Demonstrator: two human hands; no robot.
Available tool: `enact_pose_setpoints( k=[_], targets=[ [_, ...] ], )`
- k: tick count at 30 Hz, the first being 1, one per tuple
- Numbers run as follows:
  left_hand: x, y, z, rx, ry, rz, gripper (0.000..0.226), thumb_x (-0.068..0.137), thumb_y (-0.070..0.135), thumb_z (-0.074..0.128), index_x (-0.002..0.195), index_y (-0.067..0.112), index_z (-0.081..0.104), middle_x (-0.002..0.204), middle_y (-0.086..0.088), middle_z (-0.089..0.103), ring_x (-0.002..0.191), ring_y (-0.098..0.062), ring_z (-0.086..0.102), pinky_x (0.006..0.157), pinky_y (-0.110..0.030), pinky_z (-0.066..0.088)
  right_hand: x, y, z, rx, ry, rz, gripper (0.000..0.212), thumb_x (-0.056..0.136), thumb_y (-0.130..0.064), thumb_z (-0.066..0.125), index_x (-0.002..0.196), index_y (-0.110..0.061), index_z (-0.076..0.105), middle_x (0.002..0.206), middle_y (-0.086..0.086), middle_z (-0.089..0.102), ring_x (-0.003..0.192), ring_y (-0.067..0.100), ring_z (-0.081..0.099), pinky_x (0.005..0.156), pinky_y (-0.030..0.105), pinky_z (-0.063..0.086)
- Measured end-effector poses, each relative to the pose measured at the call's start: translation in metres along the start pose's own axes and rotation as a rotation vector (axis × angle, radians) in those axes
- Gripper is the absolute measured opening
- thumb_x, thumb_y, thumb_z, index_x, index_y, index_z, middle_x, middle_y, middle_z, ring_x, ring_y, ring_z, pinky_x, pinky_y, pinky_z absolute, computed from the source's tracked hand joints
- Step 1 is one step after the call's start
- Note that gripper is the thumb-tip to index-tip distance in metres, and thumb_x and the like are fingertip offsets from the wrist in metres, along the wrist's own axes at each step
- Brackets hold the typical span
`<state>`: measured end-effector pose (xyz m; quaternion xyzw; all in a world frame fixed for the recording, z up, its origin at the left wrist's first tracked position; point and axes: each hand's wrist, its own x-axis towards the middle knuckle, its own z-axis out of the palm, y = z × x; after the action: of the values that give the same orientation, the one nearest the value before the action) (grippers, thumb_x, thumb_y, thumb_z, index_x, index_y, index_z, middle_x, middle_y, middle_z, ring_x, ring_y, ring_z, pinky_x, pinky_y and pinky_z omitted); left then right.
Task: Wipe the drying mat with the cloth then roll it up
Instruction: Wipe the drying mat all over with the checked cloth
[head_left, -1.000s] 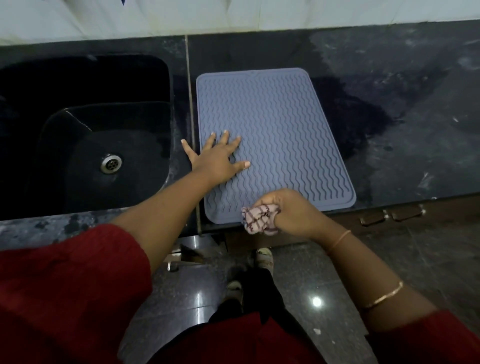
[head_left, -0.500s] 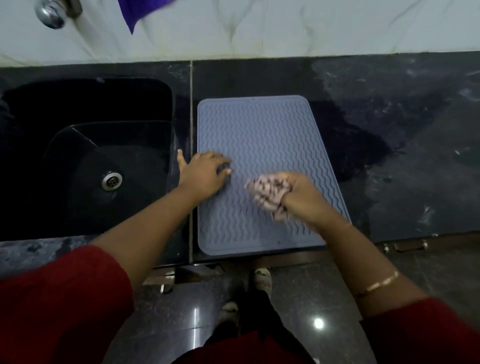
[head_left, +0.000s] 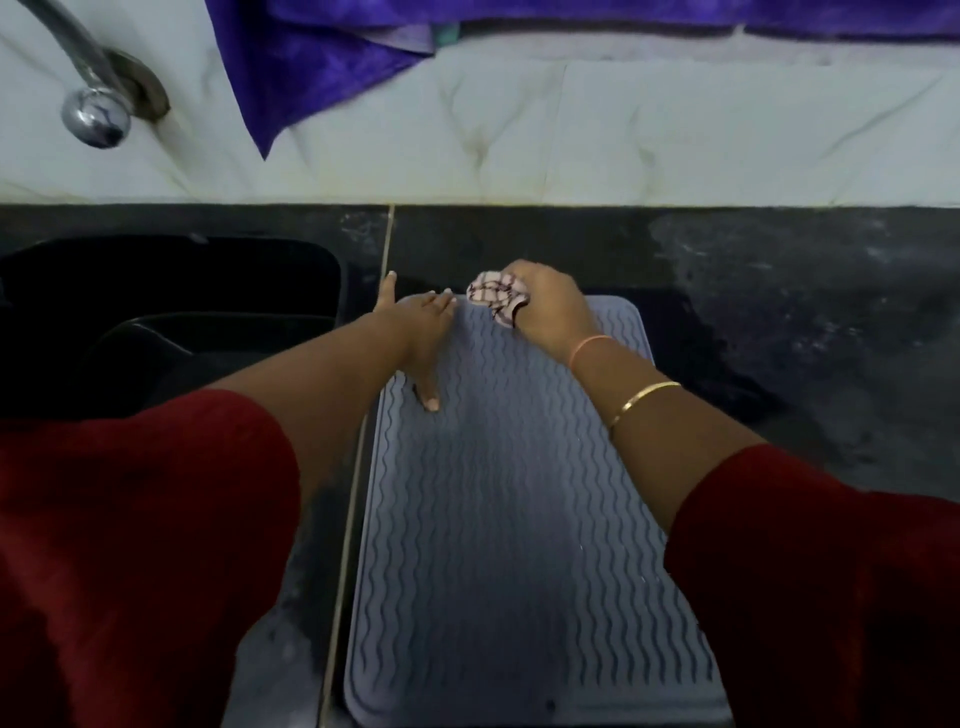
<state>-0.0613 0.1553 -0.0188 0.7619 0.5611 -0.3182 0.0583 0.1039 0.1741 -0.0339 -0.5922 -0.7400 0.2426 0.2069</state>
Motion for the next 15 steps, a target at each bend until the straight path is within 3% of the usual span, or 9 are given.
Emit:
enact_pose_setpoints(
  k=[3, 6, 11, 15],
  targets=[
    [0.010, 0.002, -0.006, 0.028, -0.127, 0.015, 0.133, 0.056, 0.064, 0.076, 0.150, 0.026, -0.011, 0.158, -0.001, -0.014, 0.145, -0.021, -0.013, 0.109, -0.060, -0.017, 0.006, 0.004, 0.025, -0.208, -0.127, -0.089, 0.031, 0.081, -0.015, 0.061, 0.112, -0.017, 0.054, 0.113, 0.014, 0.061, 0.104, 0.035, 0.057, 0.087, 0.042, 0.050],
    [0.014, 0.003, -0.006, 0.060, -0.150, 0.019, 0.133, 0.056, 0.067, 0.074, 0.149, 0.026, -0.013, 0.157, -0.004, -0.018, 0.145, -0.020, -0.015, 0.110, -0.056, -0.017, 0.004, 0.004, 0.034, -0.372, -0.098, -0.112, 0.035, 0.080, -0.022, 0.062, 0.112, -0.017, 0.050, 0.113, 0.014, 0.060, 0.105, 0.037, 0.055, 0.084, 0.045, 0.045],
    [0.018, -0.003, 0.006, 0.131, -0.033, 0.035, 0.141, 0.054, 0.075, 0.068, 0.148, 0.009, -0.015, 0.158, -0.007, -0.014, 0.146, -0.018, -0.009, 0.113, -0.054, -0.010, -0.044, 0.010, 0.031, -0.309, -0.150, -0.189, 0.042, 0.077, -0.013, 0.060, 0.118, -0.019, 0.053, 0.121, 0.008, 0.059, 0.114, 0.032, 0.050, 0.096, 0.046, 0.037],
    [0.021, -0.005, 0.010, 0.127, -0.002, 0.040, 0.142, 0.053, 0.075, 0.068, 0.148, 0.007, -0.014, 0.158, -0.008, -0.012, 0.146, -0.019, -0.005, 0.113, -0.052, -0.009, -0.084, 0.012, 0.024, -0.148, -0.266, -0.254, 0.032, 0.072, -0.006, 0.063, 0.103, -0.014, 0.061, 0.105, 0.008, 0.066, 0.101, 0.028, 0.056, 0.088, 0.043, 0.045]
  ],
)
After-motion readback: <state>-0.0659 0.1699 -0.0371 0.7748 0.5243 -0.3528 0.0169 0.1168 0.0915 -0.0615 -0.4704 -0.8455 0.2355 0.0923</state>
